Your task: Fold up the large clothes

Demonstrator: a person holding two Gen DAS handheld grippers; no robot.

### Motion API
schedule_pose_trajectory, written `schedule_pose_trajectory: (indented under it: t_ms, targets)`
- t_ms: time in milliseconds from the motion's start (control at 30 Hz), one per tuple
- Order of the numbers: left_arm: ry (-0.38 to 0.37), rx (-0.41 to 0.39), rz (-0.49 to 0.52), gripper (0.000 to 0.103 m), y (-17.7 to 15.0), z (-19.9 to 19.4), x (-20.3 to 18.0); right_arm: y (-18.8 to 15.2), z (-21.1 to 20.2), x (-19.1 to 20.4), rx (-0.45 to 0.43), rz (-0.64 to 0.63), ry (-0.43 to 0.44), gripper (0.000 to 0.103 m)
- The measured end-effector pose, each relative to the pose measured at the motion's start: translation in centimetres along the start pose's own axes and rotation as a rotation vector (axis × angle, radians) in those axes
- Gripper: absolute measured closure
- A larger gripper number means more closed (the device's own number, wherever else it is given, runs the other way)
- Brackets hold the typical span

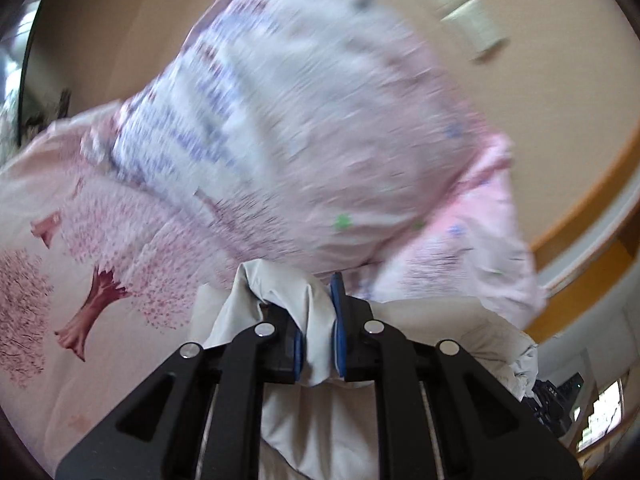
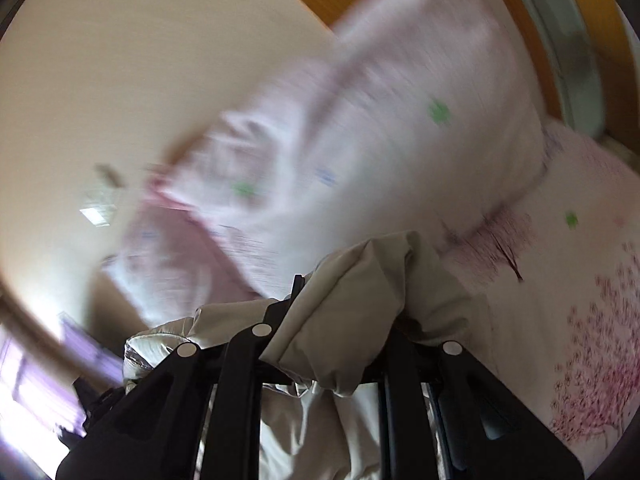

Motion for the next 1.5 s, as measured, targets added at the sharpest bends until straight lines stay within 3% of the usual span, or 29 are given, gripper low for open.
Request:
schedule_pose_trajectory:
  t_ms: [100, 267, 333, 500, 567, 733, 833, 900, 1000, 1133, 1267, 1500]
  targets:
    - [0.085, 0.087, -0.045, 0.091, -1.3, 4.1, 2.3, -1.6, 4.6, -3.4, 0.087, 0.105, -0.153, 0.089]
    - [0.157, 0.150, -0.062, 0.087, -2.2, 7.7, 3.4, -2.8, 7.9, -6.2, 0.129, 0.220, -0.291, 0.087]
    - [0.175, 0.169, -0.069, 0.086, -2.3, 8.5, 3.5, -3.1, 8.6, -7.2, 0.142, 0.299, -0.325, 0.082]
    - [0.184, 0.200, -0.118, 0.080, -2.5, 9.7, 3.9, -2.6, 9.5, -8.1, 0.147, 0.425, -0.255, 0.039]
    - [0.144, 0.206, -0.143, 0.066, -2.4, 9.7, 3.8, -1.9, 9.0, -7.7, 0.135, 0.410, -0.191, 0.034]
    - [0.040, 0.178, -0.144, 0.028, -1.3, 7.5, 2.4, 0.2, 5.9, -5.8, 0.077, 0.209, -0.108, 0.034]
    - [0.039, 0.133, -0.014, 0.024, -1.2, 4.9, 0.4, 0.2, 4.3, -3.4, 0.063, -0.008, -0.097, 0.041]
    - [0.036, 0.112, 0.096, 0.024, -1.8, 3.3, -1.5, -1.7, 4.1, 0.0, 0.115, -0.187, -0.034, 0.058]
    - [-0.029, 0.104, 0.282, 0.024, -4.7, 1.4, -5.3, -5.3, 3.4, 3.1, 0.193, -0.363, 0.032, 0.071]
    - [-0.042, 0.150, 0.462, 0.024, -8.8, 1.5, -8.3, -9.7, 4.1, 5.2, 0.300, -0.543, 0.029, 0.075]
    - [0.064, 0.171, 0.535, 0.029, -9.6, 4.1, -7.7, -10.1, 6.5, 4.5, 0.343, -0.562, -0.088, 0.075]
    - [0.200, 0.209, 0.476, 0.030, -7.8, 8.8, -4.9, -10.0, 12.3, 1.8, 0.469, -0.469, -0.253, 0.077]
Point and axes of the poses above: each gripper's, at about its wrist camera, not at the fingertips, and z roughly the way its jaws point, x to its left, y to its top, the point moved 9 cm from there along z, roughly the way its jaws point, and after that the axes turned 6 degrees about -x, right-handed, at the moved point
